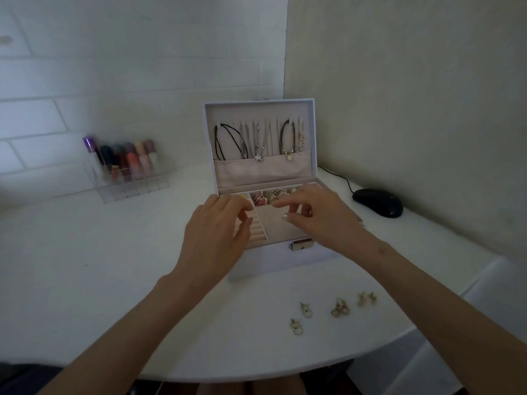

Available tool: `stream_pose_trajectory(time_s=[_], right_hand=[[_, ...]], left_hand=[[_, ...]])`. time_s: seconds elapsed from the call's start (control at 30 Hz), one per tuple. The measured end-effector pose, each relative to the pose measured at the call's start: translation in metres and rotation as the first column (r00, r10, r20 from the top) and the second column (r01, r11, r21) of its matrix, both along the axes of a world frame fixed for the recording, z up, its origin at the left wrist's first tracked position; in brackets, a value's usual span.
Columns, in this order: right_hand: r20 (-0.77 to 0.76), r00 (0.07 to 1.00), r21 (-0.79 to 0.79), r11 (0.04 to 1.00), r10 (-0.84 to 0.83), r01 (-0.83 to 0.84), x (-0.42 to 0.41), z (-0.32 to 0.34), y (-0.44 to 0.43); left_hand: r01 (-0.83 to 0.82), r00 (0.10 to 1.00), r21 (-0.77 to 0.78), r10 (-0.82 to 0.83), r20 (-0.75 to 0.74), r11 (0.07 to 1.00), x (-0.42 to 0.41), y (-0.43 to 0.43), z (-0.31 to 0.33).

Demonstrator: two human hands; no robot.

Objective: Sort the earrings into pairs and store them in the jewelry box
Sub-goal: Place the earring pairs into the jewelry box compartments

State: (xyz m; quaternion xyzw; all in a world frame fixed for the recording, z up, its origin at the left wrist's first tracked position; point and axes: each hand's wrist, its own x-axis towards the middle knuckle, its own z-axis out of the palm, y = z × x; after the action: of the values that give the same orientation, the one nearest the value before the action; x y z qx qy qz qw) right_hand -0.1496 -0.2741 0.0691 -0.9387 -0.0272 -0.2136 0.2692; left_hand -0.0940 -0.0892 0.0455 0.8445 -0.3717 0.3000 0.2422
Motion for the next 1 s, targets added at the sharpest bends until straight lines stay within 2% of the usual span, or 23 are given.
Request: stream_pose_trajectory(time_s=[0.2,0.37,0.5,0.6,0.73,0.87,1.0], right_hand=[[-0.026,1.000,0.040,0.999,-0.005,0.006,-0.050,-0.008,-0.021],[-0.201,0.979,0.014,0.999,-0.036,0.039,-0.079,-0.023,-0.041],[-0.370,0.926,-0.041,0.997,-0.079,0.069,-0.097,-0.027,-0.062],[-0.420,0.901,-0.058,0.994,-0.112,0.096,-0.102,-0.033,-0.071],[-0.418,0.897,-0.043,0.990,-0.140,0.135,-0.101,-0.039,-0.076],[-0.424,0.897,-0.004,0.990,-0.127,0.139,-0.099,-0.039,-0.075],[-0.415,0.902,0.042,0.988,-0.119,0.150,-0.097,-0.041,-0.077]], left_hand=[[0.145,0.987,0.003,-0.145,-0.074,0.989,-0.035,-0.014,-0.011],[0.316,0.933,0.064,-0.299,-0.199,0.946,-0.054,-0.043,-0.029],[0.422,0.883,0.095,-0.385,-0.269,0.902,-0.063,-0.066,-0.035],[0.478,0.851,0.122,-0.425,-0.309,0.870,-0.067,-0.082,-0.037],[0.498,0.829,0.173,-0.409,-0.382,0.850,-0.069,-0.103,-0.036],[0.486,0.847,0.289,-0.364,-0.387,0.824,-0.068,-0.116,-0.034],[0.490,0.847,0.293,-0.367,-0.385,0.821,-0.066,-0.122,-0.036]])
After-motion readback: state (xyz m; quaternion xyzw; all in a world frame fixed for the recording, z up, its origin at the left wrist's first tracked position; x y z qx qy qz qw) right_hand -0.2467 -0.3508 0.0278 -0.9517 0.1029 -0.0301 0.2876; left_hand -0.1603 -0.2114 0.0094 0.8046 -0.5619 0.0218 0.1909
